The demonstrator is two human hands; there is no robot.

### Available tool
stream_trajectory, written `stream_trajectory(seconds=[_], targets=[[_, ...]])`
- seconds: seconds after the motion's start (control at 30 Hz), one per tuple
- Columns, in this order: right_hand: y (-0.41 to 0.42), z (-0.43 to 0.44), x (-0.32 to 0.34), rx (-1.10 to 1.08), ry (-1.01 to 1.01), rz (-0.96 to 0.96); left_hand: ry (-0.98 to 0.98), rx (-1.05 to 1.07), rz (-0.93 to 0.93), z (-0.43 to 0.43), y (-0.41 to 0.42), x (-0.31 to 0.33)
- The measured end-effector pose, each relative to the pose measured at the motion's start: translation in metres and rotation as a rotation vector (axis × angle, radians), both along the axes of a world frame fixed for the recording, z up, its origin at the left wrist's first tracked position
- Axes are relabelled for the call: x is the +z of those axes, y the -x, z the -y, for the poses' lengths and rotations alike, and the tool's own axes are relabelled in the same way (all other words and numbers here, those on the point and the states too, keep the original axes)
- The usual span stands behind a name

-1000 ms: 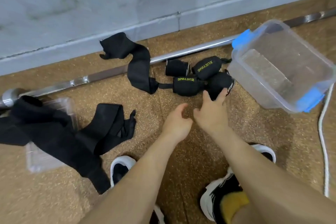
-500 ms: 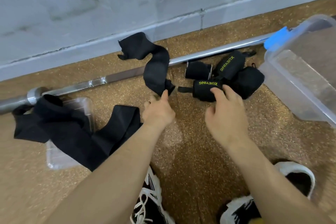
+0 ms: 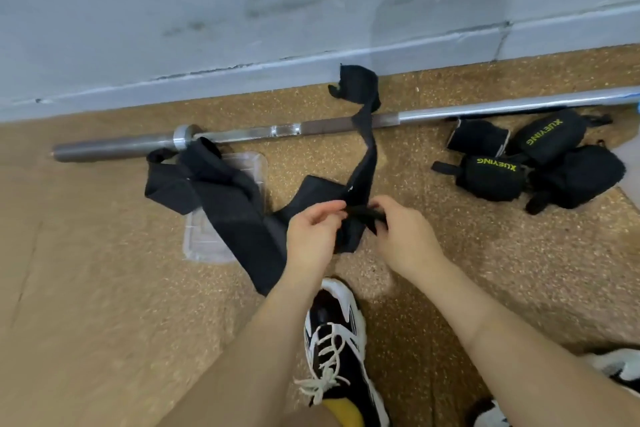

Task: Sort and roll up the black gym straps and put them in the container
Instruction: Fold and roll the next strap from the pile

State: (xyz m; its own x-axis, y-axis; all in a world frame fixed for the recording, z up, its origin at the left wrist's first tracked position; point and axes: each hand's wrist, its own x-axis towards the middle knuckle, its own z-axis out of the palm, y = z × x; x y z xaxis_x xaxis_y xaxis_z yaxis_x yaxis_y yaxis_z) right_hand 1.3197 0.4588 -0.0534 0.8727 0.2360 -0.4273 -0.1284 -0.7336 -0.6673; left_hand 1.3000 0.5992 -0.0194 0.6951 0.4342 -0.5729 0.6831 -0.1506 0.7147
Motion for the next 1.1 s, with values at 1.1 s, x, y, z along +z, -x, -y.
stream_trajectory(seconds=[1.1], targets=[[-0.048,-0.058,0.153,-0.471,-0.673,-0.544,0.612,-0.246,-0.012,-0.09,0.017,0.104]])
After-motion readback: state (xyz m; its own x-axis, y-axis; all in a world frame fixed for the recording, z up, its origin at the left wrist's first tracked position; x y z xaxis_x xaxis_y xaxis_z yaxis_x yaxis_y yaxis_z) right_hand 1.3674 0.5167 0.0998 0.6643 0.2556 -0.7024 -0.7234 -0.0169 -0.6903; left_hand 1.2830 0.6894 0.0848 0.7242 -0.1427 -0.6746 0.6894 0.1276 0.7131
